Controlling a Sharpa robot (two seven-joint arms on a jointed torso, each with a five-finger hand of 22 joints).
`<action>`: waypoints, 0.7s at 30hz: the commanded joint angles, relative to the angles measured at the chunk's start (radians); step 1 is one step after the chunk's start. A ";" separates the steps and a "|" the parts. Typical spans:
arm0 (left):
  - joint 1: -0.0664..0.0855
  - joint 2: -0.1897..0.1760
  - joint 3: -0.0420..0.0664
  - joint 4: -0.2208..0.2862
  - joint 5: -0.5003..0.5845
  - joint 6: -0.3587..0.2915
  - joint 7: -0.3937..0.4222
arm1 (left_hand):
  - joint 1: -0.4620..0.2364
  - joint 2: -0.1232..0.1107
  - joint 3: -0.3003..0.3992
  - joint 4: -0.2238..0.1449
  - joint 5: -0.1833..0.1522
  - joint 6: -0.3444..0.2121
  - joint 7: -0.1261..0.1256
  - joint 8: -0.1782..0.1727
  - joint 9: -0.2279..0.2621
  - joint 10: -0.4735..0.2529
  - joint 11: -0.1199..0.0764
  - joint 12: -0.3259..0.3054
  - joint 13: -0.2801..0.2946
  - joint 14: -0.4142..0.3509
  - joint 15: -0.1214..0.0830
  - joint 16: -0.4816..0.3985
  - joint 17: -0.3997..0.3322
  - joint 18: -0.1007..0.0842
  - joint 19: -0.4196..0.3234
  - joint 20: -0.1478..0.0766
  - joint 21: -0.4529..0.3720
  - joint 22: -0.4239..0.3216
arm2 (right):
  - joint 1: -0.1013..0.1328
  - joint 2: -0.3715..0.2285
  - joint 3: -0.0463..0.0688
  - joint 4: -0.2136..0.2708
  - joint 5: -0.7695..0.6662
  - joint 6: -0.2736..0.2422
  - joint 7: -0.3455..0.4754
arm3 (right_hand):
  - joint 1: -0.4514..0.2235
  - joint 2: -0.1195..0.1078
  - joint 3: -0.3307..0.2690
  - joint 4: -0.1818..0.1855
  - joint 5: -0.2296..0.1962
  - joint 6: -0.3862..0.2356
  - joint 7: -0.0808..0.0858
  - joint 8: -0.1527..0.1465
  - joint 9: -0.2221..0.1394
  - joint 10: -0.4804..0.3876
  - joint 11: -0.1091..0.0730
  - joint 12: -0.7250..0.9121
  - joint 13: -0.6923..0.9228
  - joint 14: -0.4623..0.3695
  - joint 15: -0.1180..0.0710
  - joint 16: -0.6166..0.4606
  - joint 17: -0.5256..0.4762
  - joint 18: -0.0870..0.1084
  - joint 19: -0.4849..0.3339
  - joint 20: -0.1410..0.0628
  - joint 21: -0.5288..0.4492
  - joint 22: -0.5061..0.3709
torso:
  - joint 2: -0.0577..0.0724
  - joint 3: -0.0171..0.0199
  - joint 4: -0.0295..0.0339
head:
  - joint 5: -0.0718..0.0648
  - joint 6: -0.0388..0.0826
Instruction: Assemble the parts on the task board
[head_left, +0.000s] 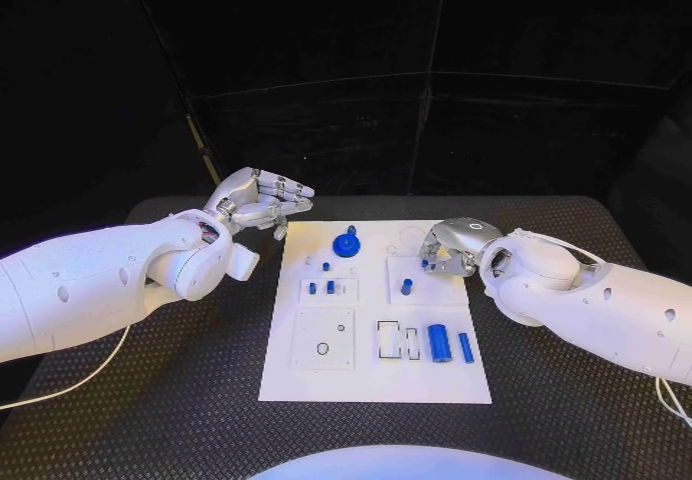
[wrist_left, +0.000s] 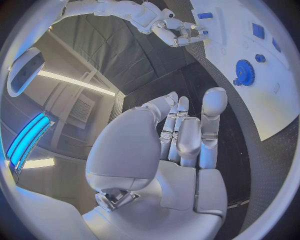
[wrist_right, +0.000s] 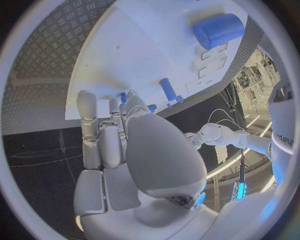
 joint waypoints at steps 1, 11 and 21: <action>0.002 0.001 0.001 0.000 0.028 0.002 0.030 | -0.010 0.000 0.003 0.000 -0.004 0.001 0.002 0.002 -0.001 -0.007 0.000 0.005 0.001 -0.007 0.002 -0.003 -0.001 0.015 -0.008 -0.002 -0.003 -0.001 | 0.001 0.007 -0.003 -0.008 0.011 0.026 0.011 | 0.011 -0.003 0.010 0.000 -0.007 0.007 0.000 -0.008 0.001 0.010 0.002 -0.006 -0.005 0.042 0.006 0.004 0.001 -0.003 0.004 0.001 0.006 0.002 | 0.000 0.0010 0.0006 | 0.004 -0.002; 0.002 0.002 0.000 0.000 0.030 0.008 0.025 | -0.011 0.000 0.003 -0.001 -0.004 0.000 0.003 0.002 -0.002 -0.009 0.000 0.006 0.001 -0.009 0.002 -0.006 -0.005 0.016 -0.012 -0.001 -0.012 -0.008 | -0.001 0.018 -0.008 -0.019 0.015 0.036 0.019 | 0.028 0.001 0.059 -0.001 -0.019 0.031 -0.008 -0.012 0.002 0.035 -0.005 -0.012 -0.024 0.043 0.001 0.007 0.004 -0.004 0.005 -0.003 0.013 0.009 | -0.001 0.0004 -0.0004 | 0.004 -0.005; 0.002 0.002 0.000 -0.003 0.030 0.010 0.017 | -0.012 0.000 0.003 -0.001 -0.004 0.000 0.003 0.001 -0.002 -0.009 0.000 0.006 0.001 -0.010 0.002 -0.007 -0.006 0.017 -0.013 -0.001 -0.014 -0.010 | -0.001 0.018 -0.008 -0.016 0.015 0.038 0.007 | 0.053 0.007 0.138 -0.024 -0.032 0.078 -0.020 -0.006 0.006 0.084 -0.019 -0.011 -0.037 0.044 -0.011 0.012 0.010 -0.006 0.010 -0.013 0.027 0.027 | -0.002 -0.0001 -0.0003 | 0.003 -0.008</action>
